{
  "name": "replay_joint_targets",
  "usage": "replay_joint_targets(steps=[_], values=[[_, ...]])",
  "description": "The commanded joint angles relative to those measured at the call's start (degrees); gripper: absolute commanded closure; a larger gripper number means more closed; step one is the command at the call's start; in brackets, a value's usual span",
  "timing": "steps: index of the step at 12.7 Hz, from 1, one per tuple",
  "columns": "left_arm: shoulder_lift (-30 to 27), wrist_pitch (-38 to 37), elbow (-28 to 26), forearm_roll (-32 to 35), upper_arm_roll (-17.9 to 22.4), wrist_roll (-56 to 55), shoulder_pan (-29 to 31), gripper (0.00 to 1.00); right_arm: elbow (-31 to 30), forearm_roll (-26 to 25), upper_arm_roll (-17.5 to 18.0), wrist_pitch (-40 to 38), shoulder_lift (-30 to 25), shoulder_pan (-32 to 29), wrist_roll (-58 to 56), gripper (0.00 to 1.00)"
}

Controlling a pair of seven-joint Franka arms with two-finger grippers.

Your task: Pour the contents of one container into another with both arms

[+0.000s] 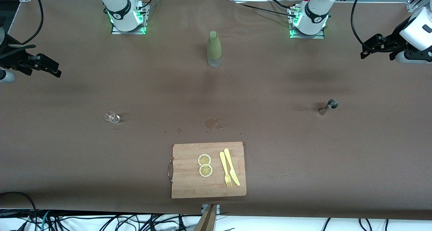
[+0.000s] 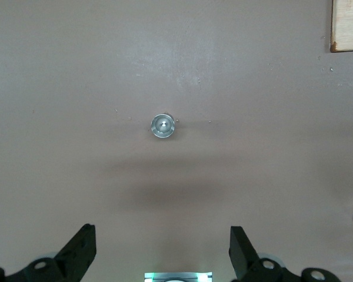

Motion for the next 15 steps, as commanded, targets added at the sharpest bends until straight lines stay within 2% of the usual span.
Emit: replay_joint_targets(steps=[1,7,12,15], values=[[-0.48,0.75,-0.97,-0.90,-0.62,0.72,0.85,0.00,-0.71,0.66,-0.04,0.69,-0.54,-0.15,0.63,0.00],[-0.57,-0.30,-1.06,-1.26,-0.54,0.99,0.85,0.00,-0.71,0.57,-0.04,0.43,-0.54,-0.15,0.55,0.00],[0.57,1.27,-1.24,-3.98,0.17,9.66,1.56,0.00,-0.71,0.57,-0.04,0.52,-0.54,-0.15,0.55,0.00],[0.74,1.80,-1.50,-6.25,0.34,18.79,4.27,0.00,-0.71,0.48,-0.04,0.43,-0.54,-0.15,0.55,0.00]])
